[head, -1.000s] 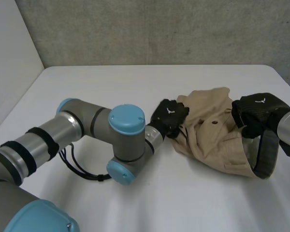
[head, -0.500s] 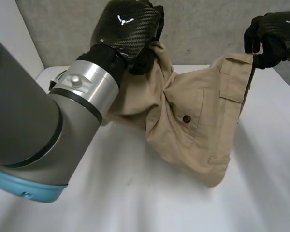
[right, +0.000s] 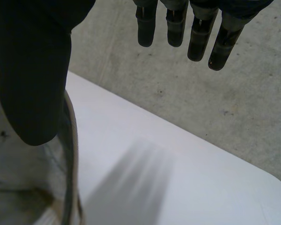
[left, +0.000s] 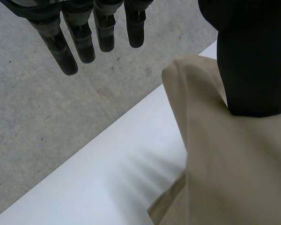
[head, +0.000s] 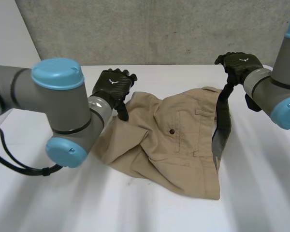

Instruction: Fold the shorts.

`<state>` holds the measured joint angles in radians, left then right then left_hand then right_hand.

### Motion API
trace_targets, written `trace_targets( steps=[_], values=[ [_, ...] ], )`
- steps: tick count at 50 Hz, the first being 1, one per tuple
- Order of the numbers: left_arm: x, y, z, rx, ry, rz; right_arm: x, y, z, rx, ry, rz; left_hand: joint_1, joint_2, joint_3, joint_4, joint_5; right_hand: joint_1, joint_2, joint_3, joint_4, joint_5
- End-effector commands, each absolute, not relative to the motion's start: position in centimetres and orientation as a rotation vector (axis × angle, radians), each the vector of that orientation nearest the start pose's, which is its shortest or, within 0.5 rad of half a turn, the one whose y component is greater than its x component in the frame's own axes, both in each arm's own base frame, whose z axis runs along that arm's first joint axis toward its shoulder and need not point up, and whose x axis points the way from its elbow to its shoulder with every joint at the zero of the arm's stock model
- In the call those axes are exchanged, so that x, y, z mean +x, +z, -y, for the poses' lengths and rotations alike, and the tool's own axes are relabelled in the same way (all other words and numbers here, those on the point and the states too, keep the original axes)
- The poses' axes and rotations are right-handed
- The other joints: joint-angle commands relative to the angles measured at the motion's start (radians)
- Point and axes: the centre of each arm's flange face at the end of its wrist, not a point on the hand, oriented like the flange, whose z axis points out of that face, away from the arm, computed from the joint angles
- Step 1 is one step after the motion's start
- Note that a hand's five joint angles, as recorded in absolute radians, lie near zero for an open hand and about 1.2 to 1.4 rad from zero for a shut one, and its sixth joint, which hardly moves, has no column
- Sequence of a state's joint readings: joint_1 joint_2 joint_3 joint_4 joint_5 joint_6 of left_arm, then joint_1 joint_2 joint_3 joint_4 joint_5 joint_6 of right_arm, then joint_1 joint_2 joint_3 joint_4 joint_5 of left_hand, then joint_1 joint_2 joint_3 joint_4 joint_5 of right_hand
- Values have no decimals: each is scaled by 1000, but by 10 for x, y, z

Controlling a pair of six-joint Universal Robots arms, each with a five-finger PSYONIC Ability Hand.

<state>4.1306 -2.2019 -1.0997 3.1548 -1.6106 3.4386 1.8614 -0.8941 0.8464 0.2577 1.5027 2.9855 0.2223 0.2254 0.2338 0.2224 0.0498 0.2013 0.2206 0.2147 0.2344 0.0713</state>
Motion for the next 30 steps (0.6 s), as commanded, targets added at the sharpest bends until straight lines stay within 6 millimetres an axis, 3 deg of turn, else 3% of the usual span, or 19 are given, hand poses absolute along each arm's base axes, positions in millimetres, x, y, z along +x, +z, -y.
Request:
trace_targets(
  steps=[1, 6, 9, 11, 15, 19, 24, 30],
  values=[
    [-320, 243, 252, 1029, -2140, -2295, 242, 275, 327, -736, -1878, -2298, 9, 6, -3, 9, 7, -27, -46, -40, -60, -71],
    [-308, 238, 235, 1009, -2085, -2381, 238, 258, 289, -904, -1761, -2354, 82, 79, 71, 82, 80, -27, -46, -40, -60, -71],
    [-302, 224, 223, 966, -1985, -2529, 235, 256, 271, -931, -1738, -2357, 138, 135, 126, 138, 136, -27, -46, -40, -60, -71],
    [-299, 217, 217, 917, -1922, -2630, 230, 266, 259, -922, -1809, -2320, 138, 135, 127, 138, 136, -27, -46, -40, -60, -71],
    [-296, 211, 216, 827, -1888, -2719, 226, 294, 258, -890, -2045, -2172, 132, 129, 121, 132, 130, -27, -46, -40, -60, -71],
    [-292, 198, 223, 738, -1839, -2736, 224, 308, 256, -938, -2139, -2121, 135, 132, 124, 135, 133, -27, -46, -40, -60, -71],
    [-292, 184, 229, 701, -1794, -2737, 222, 295, 246, -996, -2021, -2211, 138, 135, 126, 138, 136, -27, -46, -40, -60, -71],
    [-296, 165, 232, 714, -1728, -2765, 227, 266, 223, -1015, -1750, -2292, 185, 182, 173, 185, 183, 48, 29, 35, 15, 4]
  ],
)
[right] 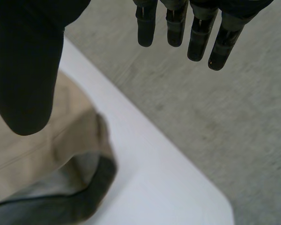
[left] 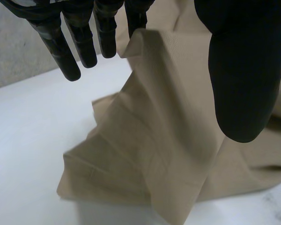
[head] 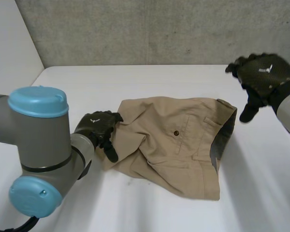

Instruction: Fold the shorts.

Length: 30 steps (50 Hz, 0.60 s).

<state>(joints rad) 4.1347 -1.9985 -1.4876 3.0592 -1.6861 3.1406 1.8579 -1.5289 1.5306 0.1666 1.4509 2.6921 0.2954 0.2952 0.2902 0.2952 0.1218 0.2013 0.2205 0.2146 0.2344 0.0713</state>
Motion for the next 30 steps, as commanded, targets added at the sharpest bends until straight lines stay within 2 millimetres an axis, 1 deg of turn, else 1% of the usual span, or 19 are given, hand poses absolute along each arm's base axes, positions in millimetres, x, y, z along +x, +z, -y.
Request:
trace_targets(
  steps=[1, 3, 6, 7, 8, 10, 11, 12, 14, 15, 18, 19, 20, 23, 26, 27, 29, 30],
  values=[
    [-296, 163, 232, 718, -1723, -2767, 230, 263, 219, -1016, -1716, -2282, 126, 127, 132, 127, 126, 57, 38, 44, 24, 12],
    [-297, 161, 233, 721, -1716, -2769, 236, 256, 212, -1002, -1627, -2249, 170, 171, 176, 171, 169, 74, 55, 61, 41, 30],
    [-298, 159, 234, 724, -1714, -2770, 240, 249, 208, -976, -1543, -2225, 343, 344, 349, 344, 342, 86, 67, 73, 53, 42],
    [-299, 160, 234, 723, -1719, -2769, 243, 241, 207, -971, -1486, -2214, 399, 399, 404, 399, 398, 98, 79, 85, 65, 53],
    [-299, 160, 235, 723, -1721, -2768, 245, 236, 208, -968, -1451, -2217, 522, 522, 527, 522, 521, 104, 85, 91, 71, 59],
    [-300, 161, 235, 721, -1728, -2765, 248, 224, 209, -960, -1385, -2232, 622, 622, 627, 622, 621, 121, 102, 108, 88, 77],
    [-300, 162, 236, 720, -1735, -2763, 250, 213, 212, -958, -1343, -2243, 661, 661, 666, 661, 660, 133, 114, 120, 100, 89],
    [-300, 163, 236, 719, -1742, -2760, 252, 209, 214, -959, -1333, -2247, 731, 731, 736, 731, 730, 136, 117, 123, 103, 92],
    [-301, 166, 237, 716, -1761, -2754, 254, 202, 217, -961, -1325, -2248, 761, 761, 766, 761, 760, 145, 126, 132, 112, 100],
    [-301, 167, 237, 714, -1770, -2750, 256, 194, 222, -960, -1329, -2248, 764, 764, 769, 764, 763, 148, 129, 135, 115, 103],
    [-302, 173, 237, 710, -1803, -2738, 259, 183, 230, -957, -1347, -2249, 810, 811, 816, 811, 810, 168, 149, 155, 135, 124],
    [-301, 175, 237, 708, -1814, -2733, 260, 174, 235, -953, -1352, -2254, 825, 825, 830, 825, 824, 180, 161, 167, 147, 136],
    [-301, 181, 236, 704, -1837, -2724, 261, 169, 238, -949, -1352, -2258, 831, 831, 836, 831, 830, 186, 167, 173, 153, 142],
    [-301, 189, 234, 708, -1868, -2711, 264, 155, 245, -926, -1336, -2274, 831, 831, 836, 831, 830, 201, 181, 187, 168, 156],
    [-301, 198, 233, 708, -1907, -2693, 267, 147, 247, -922, -1314, -2286, 840, 840, 845, 840, 839, 227, 208, 214, 194, 183],
    [-301, 201, 233, 707, -1918, -2687, 269, 142, 247, -927, -1300, -2291, 846, 846, 851, 846, 845, 265, 246, 252, 232, 220],
    [-300, 209, 232, 704, -1952, -2669, 270, 139, 249, -926, -1295, -2298, 846, 846, 851, 846, 845, 341, 322, 328, 308, 297],
    [-300, 211, 232, 704, -1961, -2664, 270, 137, 251, -925, -1295, -2306, 846, 846, 851, 846, 845, 560, 540, 546, 527, 515]
  ],
)
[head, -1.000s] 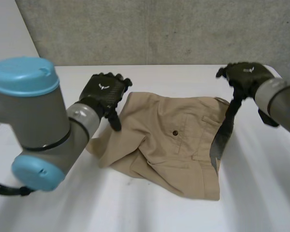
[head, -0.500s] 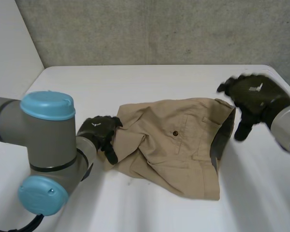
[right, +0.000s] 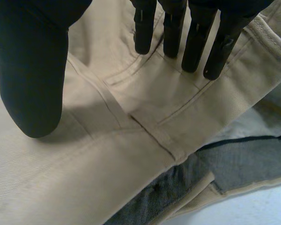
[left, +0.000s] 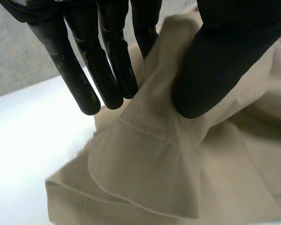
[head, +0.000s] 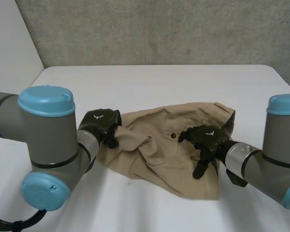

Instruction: Fold the shorts.

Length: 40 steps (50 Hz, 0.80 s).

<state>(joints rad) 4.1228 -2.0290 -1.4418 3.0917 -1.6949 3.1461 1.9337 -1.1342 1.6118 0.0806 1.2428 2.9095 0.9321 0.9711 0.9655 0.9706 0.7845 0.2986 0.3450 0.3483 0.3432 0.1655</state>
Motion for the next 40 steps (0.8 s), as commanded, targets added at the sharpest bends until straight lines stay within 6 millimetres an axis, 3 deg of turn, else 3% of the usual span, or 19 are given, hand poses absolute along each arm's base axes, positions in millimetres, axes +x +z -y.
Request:
trace_targets(
  steps=[1, 3, 7, 10, 11, 12, 19, 20, 23, 28, 31, 34, 38, 40],
  values=[
    [-300, 217, 232, 700, -1985, -2651, 271, 137, 252, -924, -1300, -2307, 212, 173, 179, 174, 185, 659, 613, 610, 615, 618],
    [-299, 223, 232, 692, -2010, -2639, 271, 141, 255, -915, -1318, -2304, 215, 176, 182, 176, 188, 1096, 1049, 1046, 1051, 1054],
    [-296, 244, 230, 672, -2094, -2593, 272, 157, 263, -901, -1390, -2278, 265, 226, 231, 226, 238, 1098, 1051, 1048, 1053, 1056],
    [-295, 266, 229, 656, -2188, -2536, 272, 189, 267, -896, -1505, -2209, 329, 290, 296, 291, 302, 1098, 1051, 1048, 1053, 1056],
    [-294, 272, 228, 654, -2215, -2516, 272, 201, 267, -893, -1540, -2188, 347, 308, 314, 308, 320, 1098, 1051, 1048, 1053, 1056],
    [-293, 279, 228, 650, -2242, -2494, 271, 226, 266, -893, -1613, -2139, 367, 328, 334, 329, 341, 1098, 1051, 1048, 1053, 1056],
    [-285, 346, 215, 687, -2477, -2215, 263, 312, 249, -903, -1843, -1964, 464, 425, 431, 426, 437, 1098, 1051, 1048, 1053, 1056],
    [-284, 354, 212, 704, -2501, -2180, 260, 339, 240, -909, -1920, -1901, 464, 425, 431, 426, 437, 1098, 1051, 1048, 1053, 1056],
    [-279, 386, 197, 747, -2619, -2030, 249, 385, 219, -919, -2070, -1786, 464, 425, 431, 426, 437, 1098, 1051, 1048, 1053, 1056],
    [-262, 446, 167, 712, -2843, -1772, 237, 439, 195, -899, -2276, -1618, 464, 425, 431, 426, 437, 1098, 1051, 1048, 1053, 1056],
    [-256, 462, 158, 682, -2900, -1701, 234, 456, 190, -881, -2336, -1554, 464, 425, 431, 426, 437, 1098, 1051, 1048, 1053, 1056],
    [-254, 470, 157, 662, -2923, -1670, 234, 461, 190, -878, -2350, -1538, 464, 425, 431, 426, 437, 1098, 1051, 1048, 1053, 1056],
    [-257, 466, 161, 672, -2909, -1690, 236, 456, 195, -876, -2336, -1560, 464, 425, 431, 426, 437, 1098, 1051, 1048, 1053, 1056],
    [-265, 452, 175, 699, -2855, -1755, 241, 443, 208, -885, -2289, -1615, 464, 425, 431, 426, 437, 1098, 1051, 1048, 1053, 1056]
  ],
)
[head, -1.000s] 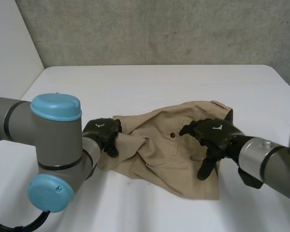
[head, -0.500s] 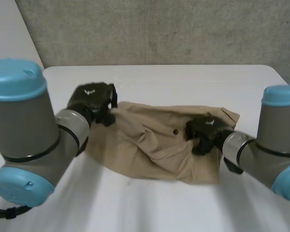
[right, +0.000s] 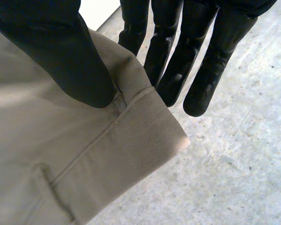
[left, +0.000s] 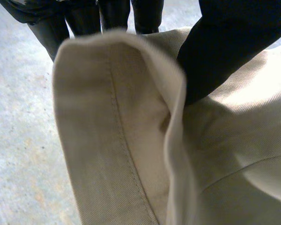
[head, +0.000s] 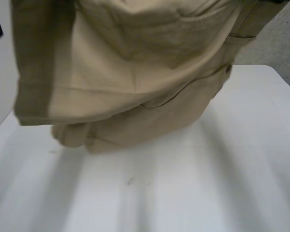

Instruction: Fold the shorts.

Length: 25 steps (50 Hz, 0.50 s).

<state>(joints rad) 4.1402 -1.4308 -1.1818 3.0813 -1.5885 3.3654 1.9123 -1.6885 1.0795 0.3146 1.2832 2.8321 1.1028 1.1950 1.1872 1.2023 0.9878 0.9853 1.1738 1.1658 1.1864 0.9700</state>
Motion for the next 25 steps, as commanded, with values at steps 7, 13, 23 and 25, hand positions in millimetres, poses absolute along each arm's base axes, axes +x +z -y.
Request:
trace_targets(
  steps=[7, 13, 23, 25],
  values=[
    [-277, 402, 229, 716, -2653, -1936, 259, 395, 250, -912, -2123, -1778, 293, 201, 209, 194, 234, 411, 222, 230, 210, 252],
    [-285, 358, 292, 691, -2504, -2038, 279, 359, 295, -887, -2084, -1881, 293, 201, 209, 194, 234, 411, 222, 230, 210, 252],
    [-285, 320, 391, 520, -2473, -1974, 340, 321, 362, -805, -2350, -1563, 57, -36, -28, -43, -3, 411, 222, 230, 210, 252],
    [-283, 311, 406, 482, -2462, -1965, 348, 310, 368, -818, -2359, -1516, -20, -112, -104, -119, -79, -20, -208, -200, -221, -179]
  ],
)
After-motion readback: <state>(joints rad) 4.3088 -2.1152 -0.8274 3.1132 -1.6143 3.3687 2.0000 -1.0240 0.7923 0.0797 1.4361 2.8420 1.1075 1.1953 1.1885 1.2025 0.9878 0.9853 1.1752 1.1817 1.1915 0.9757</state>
